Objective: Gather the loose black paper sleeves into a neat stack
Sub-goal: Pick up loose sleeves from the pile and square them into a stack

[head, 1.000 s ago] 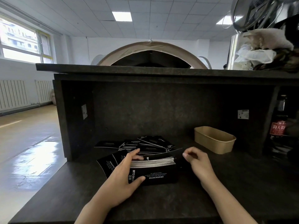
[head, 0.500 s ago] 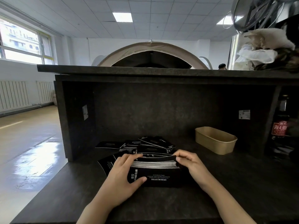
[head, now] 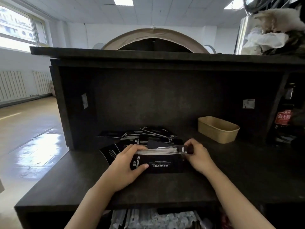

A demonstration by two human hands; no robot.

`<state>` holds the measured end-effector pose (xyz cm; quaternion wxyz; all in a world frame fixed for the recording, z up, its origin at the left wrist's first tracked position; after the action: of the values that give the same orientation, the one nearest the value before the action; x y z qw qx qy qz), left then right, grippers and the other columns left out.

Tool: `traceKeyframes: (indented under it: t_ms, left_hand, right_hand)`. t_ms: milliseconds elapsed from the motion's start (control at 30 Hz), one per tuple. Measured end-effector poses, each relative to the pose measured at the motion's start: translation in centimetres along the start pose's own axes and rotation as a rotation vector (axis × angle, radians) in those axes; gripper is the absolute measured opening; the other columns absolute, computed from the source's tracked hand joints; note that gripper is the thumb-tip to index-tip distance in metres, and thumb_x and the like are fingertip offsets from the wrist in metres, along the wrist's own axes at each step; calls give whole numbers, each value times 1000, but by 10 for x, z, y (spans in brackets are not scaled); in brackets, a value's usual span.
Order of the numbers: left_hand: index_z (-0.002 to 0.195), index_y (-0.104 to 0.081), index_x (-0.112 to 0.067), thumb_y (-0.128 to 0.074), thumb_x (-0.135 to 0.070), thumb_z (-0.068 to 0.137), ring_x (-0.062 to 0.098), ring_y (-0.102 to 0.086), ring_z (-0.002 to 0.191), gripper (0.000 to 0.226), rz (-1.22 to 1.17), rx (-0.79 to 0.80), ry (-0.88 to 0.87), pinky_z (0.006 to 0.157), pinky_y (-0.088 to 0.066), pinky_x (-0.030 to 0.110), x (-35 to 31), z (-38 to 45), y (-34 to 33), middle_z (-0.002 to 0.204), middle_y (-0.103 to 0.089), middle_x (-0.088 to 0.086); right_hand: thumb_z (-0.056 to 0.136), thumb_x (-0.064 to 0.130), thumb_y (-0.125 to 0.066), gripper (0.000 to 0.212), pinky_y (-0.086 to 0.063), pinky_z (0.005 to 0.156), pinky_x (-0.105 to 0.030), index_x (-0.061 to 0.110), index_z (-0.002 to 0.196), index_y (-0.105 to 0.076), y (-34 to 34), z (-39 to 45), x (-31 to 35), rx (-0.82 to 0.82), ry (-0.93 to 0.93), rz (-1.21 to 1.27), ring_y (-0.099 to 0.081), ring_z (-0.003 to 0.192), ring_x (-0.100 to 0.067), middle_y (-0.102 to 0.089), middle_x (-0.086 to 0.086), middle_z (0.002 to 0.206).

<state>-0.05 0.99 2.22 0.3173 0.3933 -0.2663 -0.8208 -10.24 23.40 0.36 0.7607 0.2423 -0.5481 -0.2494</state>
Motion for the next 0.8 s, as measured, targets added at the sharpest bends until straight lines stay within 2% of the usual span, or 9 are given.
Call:
traceKeyframes:
  t_ms: [67, 133, 267, 333, 433, 533, 600, 700, 800]
  left_hand:
    - [123, -54, -29, -74, -29, 82, -6, -52, 112, 45, 8, -3, 8, 97, -38, 7, 0, 0, 1, 118, -57, -16]
    - [123, -54, -29, -75, -28, 82, -4, -55, 110, 46, 0, -3, 29, 94, -36, 3, 0, -2, 0, 118, -60, -14]
    - [132, -46, -32, -76, -28, 81, -6, -55, 109, 60, -29, -6, 74, 92, -35, -1, 4, -4, -2, 121, -59, -18]
    - [141, -37, -34, -75, -30, 81, -6, -51, 117, 71, -40, 6, 88, 99, -34, 4, 5, -4, -4, 127, -55, -20]
    - [146, -27, -36, -73, -31, 83, -6, -42, 127, 78, -29, 30, 55, 109, -31, 16, 2, -3, -7, 135, -50, -21]
    - [141, -37, -34, -71, -30, 85, -6, -45, 122, 65, 21, 27, -8, 107, -34, 13, -5, -2, -8, 130, -52, -16]
    - [131, -49, -28, -71, -29, 85, -4, -50, 115, 52, 39, 9, -43, 102, -39, 16, -8, -1, -7, 123, -55, -14]
    - [125, -53, -24, -71, -30, 84, -2, -54, 111, 45, 50, -13, -57, 97, -39, 11, -9, -1, -5, 118, -57, -13]
    - [128, -51, -24, -70, -31, 85, 1, -53, 111, 47, 68, -18, -53, 99, -40, 15, -9, -1, -6, 120, -55, -11]
  right_hand:
    - [85, 5, -67, 24, -43, 74, -31, 24, 76, -55, 8, 2, 0, -73, 14, 190, -58, 72, -11, -64, -3, 79]
    - [88, -1, -59, 29, -41, 69, -30, 24, 72, -56, 12, 2, -4, -118, 12, 309, -55, 64, -9, -63, -2, 71]
    - [92, -3, -49, 33, -43, 67, -30, 22, 73, -58, 15, -3, 7, -116, 58, 549, -56, 72, -16, -59, -2, 73]
    - [99, 7, -43, 26, -45, 69, -30, 16, 83, -60, 5, -13, 30, 29, 132, 639, -58, 80, -20, -60, -6, 82]
    - [99, 41, -41, 27, -45, 89, -26, 24, 108, -60, -23, -33, 54, 288, 236, 441, -60, 104, -11, -64, 4, 111]
    - [94, 45, -52, 25, -44, 99, -27, 32, 115, -58, -36, -40, 61, 372, 329, 238, -56, 112, -1, -61, 15, 117]
    - [94, 40, -55, 23, -46, 98, -29, 28, 113, -61, -36, -40, 64, 363, 363, 221, -59, 109, -2, -64, 11, 113]
    - [91, 30, -63, 21, -43, 95, -22, 21, 110, -66, -20, -38, 68, 179, 442, 198, -57, 107, 1, -63, 13, 108]
    - [92, 30, -62, 34, -40, 99, -20, 20, 124, -61, -23, -42, 69, 153, 465, 96, -52, 110, 0, -54, 11, 112]
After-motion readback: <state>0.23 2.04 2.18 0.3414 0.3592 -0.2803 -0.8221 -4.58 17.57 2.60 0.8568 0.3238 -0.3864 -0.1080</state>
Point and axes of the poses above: each hand's wrist, its own z-axis towards the middle knuckle, its own y-axis out of the back of the hand, x = y × z, the point moved 10 cm from there along z, towards the middle knuckle
